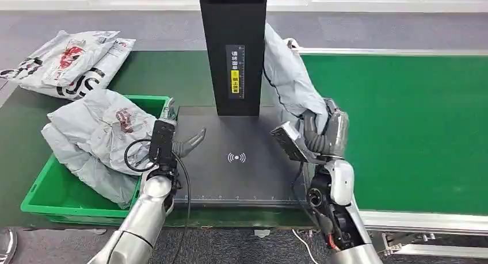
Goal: Moved the parcel from conveyor to table for the left to box.
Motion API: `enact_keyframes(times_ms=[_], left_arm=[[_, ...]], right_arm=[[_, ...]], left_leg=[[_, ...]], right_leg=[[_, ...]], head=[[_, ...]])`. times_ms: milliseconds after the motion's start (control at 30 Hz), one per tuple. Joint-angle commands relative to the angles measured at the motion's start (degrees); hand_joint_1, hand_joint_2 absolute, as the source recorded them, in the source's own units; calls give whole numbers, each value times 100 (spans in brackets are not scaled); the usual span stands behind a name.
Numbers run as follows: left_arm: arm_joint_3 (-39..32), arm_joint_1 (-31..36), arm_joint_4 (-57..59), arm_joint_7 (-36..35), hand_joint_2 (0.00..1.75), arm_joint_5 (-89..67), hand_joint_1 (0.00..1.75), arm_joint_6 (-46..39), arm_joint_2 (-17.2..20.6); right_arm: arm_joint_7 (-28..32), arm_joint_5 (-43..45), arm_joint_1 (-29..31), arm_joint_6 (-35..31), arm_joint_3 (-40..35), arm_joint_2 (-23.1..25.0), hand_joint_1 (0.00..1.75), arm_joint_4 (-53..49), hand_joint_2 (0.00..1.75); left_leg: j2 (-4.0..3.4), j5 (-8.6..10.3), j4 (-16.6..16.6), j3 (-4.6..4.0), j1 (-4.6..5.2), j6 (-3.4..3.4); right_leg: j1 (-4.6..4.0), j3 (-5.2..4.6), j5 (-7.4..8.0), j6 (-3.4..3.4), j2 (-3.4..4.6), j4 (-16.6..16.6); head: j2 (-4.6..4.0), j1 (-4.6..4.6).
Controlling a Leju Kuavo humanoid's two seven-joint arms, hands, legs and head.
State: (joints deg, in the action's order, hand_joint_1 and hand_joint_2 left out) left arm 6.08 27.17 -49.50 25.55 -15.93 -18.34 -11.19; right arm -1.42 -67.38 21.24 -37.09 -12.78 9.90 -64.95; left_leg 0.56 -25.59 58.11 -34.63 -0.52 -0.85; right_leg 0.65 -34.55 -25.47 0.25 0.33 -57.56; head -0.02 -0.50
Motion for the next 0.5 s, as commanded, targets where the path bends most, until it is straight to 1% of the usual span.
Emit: enact_keyframes(times_ms=[33, 67, 100, 133, 167, 200, 233, 267, 300, 367, 400, 433, 500], left_arm=[[-339, 224, 26, -61, 175, -4, 0, 14, 78], [-366, 215, 7, -62, 175, 1, 0, -3, 67], [-374, 227, -12, -67, 175, -6, 0, 1, 76], [-384, 238, -23, -75, 175, -6, 0, 13, 86], [-395, 262, -60, -99, 175, -6, 0, 39, 99], [-385, 282, -79, -118, 175, -24, 0, 56, 123], [-396, 286, -135, -147, 175, -25, 0, 57, 127], [-385, 265, -209, -157, 175, -25, 0, 93, 138], [-382, 244, -269, -181, 175, -28, 0, 98, 145], [-372, 202, -345, -204, 175, -28, 0, 113, 152], [-372, 198, -346, -204, 175, -28, 0, 113, 152], [-368, 189, -357, -205, 175, -27, 0, 107, 151], [-356, 96, -492, -183, 175, 28, 0, 89, 168]], right_arm=[[-81, 30, 128, 80, -861, 33, 175, -303, 175], [-79, 35, 158, 237, -990, 4, 175, -232, 175], [52, 343, 202, 702, -1168, 66, 175, -87, 175], [34, 349, 235, 849, -1302, 114, 175, 59, 175], [114, 729, 313, 1424, -1518, 229, 175, 395, 175], [158, 1034, 351, 1863, -1665, 274, 175, 628, 175], [78, 1005, 414, 1916, -1929, 257, 175, 930, 175], [-16, 1079, 460, 2104, -2089, 263, 175, 1217, 175], [17, 1207, 467, 2163, -2182, 251, 175, 1377, 175], [128, 1452, 457, 2221, -2274, 201, 175, 1564, 175], [136, 1462, 449, 2211, -2271, 188, 175, 1566, 175], [133, 1478, 450, 2258, -2292, 164, 175, 1569, 175], [-14, 1465, 425, 2766, -2534, 25, 175, 1710, 175]], left_leg=[[-10, -1, -4, 8, 1, 0], [-11, -2, -6, 15, -3, -1], [-7, -2, -3, 8, -1, 0], [-9, -3, -4, 12, -2, 0], [-16, -5, -3, 12, -1, 0], [-24, -6, -5, 18, -2, 0], [-35, -7, -9, 25, -2, 0], [-34, -6, -3, 13, -4, -2], [-38, -6, -9, 22, -4, -1], [-28, -4, -12, 24, -6, -3], [-11, -1, -8, 13, -3, -2], [-11, -3, -11, 21, -3, -1], [0, -2, -6, 9, 0, 0]], right_leg=[[-1, 3, 0, -5, 4, 1], [-5, 11, 0, -6, 4, 5], [-3, 5, 0, -4, 3, 3], [-4, 9, 1, -4, 4, 5], [-3, 6, 1, -4, 11, 3], [-4, 9, 3, -5, 18, 6], [-6, 15, 4, -6, 27, 9], [-6, 3, 6, -5, 30, 3], [-6, 11, 7, -7, 31, 8], [-10, 14, 5, -7, 22, 11], [-9, 7, 3, -5, 8, 6], [-10, 16, 1, -6, 7, 9], [-8, 8, 0, -4, 0, 6]], head=[[2, 0], [0, 0], [2, 0], [0, 0], [0, 0], [2, 2], [0, 2], [2, 0], [2, 2], [2, 0], [2, 0], [2, 0], [2, 0]])
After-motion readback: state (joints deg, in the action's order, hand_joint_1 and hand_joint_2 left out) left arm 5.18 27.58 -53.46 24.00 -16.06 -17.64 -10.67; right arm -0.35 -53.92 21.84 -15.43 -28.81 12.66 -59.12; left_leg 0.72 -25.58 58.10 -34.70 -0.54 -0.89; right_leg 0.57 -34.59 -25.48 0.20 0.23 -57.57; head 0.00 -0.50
